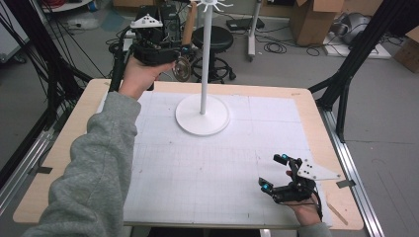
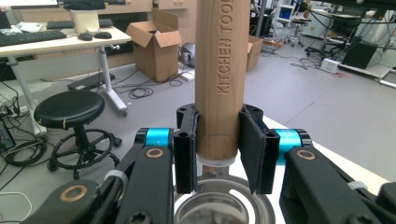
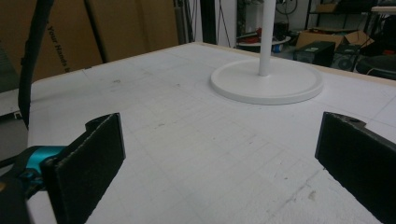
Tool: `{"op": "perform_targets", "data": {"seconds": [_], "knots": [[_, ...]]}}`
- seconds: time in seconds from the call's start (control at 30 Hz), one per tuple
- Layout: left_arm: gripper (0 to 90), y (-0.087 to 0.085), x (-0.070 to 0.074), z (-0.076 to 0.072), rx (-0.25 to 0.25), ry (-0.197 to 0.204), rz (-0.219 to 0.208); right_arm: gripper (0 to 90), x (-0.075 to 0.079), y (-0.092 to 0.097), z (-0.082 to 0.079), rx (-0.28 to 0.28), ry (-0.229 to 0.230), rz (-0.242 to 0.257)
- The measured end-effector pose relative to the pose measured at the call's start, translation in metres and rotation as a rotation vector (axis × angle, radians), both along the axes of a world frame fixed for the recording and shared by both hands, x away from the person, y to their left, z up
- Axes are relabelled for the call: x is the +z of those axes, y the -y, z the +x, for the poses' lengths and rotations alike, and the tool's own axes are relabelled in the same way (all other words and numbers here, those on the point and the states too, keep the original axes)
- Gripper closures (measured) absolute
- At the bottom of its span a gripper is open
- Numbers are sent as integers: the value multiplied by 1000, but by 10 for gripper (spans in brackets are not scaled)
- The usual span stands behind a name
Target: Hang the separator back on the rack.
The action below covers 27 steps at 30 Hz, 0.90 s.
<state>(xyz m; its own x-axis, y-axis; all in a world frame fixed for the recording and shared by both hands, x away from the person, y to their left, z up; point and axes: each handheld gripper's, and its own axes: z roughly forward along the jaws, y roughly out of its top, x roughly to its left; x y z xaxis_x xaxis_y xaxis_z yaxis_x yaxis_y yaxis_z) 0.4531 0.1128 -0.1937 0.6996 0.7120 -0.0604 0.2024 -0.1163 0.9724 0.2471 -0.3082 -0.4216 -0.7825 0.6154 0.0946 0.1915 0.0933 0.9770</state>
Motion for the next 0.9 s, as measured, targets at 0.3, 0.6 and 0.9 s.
{"op": "perform_targets", "data": {"seconds": [0.3,0.6,0.9], "knots": [[564,-7,1,-9,5,34,0,7,1,0,-1,2,4,-4],[294,-32,-19,-42,-42,88,12,7,1,-1,-3,4,8,-12],[95,-57,-41,-75,-66,119,21,7,3,4,-4,-18,13,6]]}}
